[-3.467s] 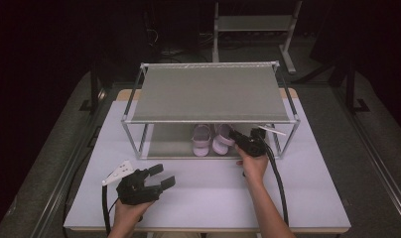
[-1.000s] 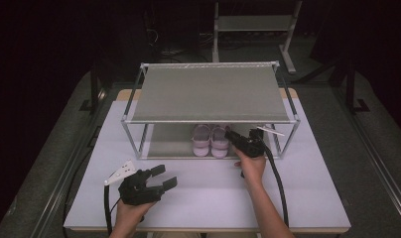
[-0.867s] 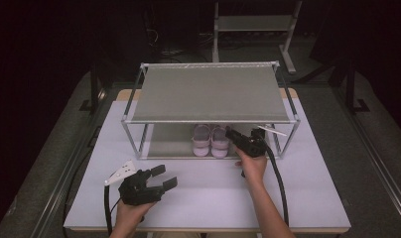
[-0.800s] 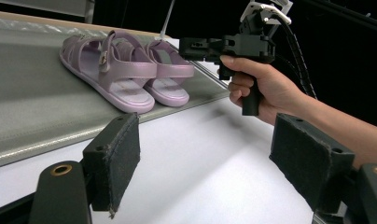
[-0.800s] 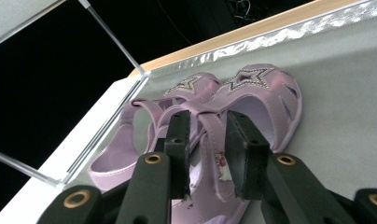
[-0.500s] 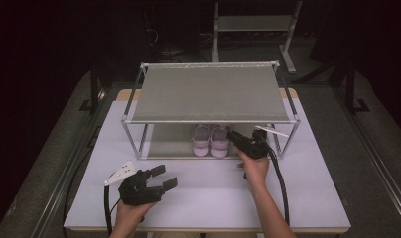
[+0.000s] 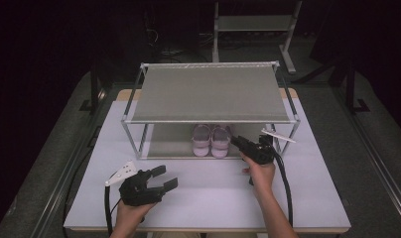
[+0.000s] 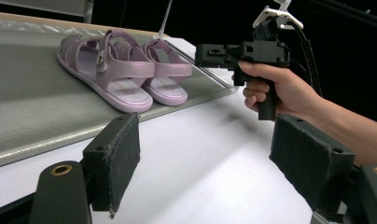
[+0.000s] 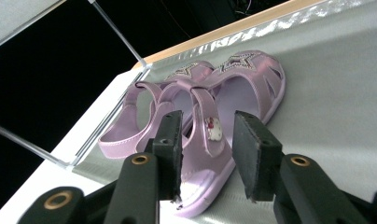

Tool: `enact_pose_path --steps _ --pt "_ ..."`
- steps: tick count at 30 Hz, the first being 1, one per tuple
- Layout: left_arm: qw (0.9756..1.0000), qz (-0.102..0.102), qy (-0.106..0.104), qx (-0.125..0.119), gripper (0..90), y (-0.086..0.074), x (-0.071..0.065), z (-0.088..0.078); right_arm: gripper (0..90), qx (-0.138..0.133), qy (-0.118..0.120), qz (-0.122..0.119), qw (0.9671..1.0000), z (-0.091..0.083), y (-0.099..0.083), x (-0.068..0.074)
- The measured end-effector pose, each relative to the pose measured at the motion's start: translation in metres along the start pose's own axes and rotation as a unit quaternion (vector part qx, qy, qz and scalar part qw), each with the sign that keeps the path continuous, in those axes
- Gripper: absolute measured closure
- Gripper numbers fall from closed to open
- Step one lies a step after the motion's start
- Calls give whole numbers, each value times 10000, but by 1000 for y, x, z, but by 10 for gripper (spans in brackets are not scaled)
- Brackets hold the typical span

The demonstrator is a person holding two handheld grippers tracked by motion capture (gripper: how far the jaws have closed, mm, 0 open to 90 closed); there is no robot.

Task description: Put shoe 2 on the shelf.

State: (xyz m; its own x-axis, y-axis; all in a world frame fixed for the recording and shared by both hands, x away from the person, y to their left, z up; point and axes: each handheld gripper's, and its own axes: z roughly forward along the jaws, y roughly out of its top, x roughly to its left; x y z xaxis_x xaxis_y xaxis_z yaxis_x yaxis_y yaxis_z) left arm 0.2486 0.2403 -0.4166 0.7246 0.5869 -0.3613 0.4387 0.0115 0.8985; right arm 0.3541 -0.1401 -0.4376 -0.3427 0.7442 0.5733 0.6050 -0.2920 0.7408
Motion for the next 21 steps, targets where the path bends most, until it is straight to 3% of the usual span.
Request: enact_pose_path --steps 7,21 --pt "10000 -16 0 -2 238 0 0 0 547 88 87 -29 9999 -10 -2 -2" --pt "10000 7 19 4 238 -1 -2 -1 507 102 187 -86 9997 -24 -7 -7"
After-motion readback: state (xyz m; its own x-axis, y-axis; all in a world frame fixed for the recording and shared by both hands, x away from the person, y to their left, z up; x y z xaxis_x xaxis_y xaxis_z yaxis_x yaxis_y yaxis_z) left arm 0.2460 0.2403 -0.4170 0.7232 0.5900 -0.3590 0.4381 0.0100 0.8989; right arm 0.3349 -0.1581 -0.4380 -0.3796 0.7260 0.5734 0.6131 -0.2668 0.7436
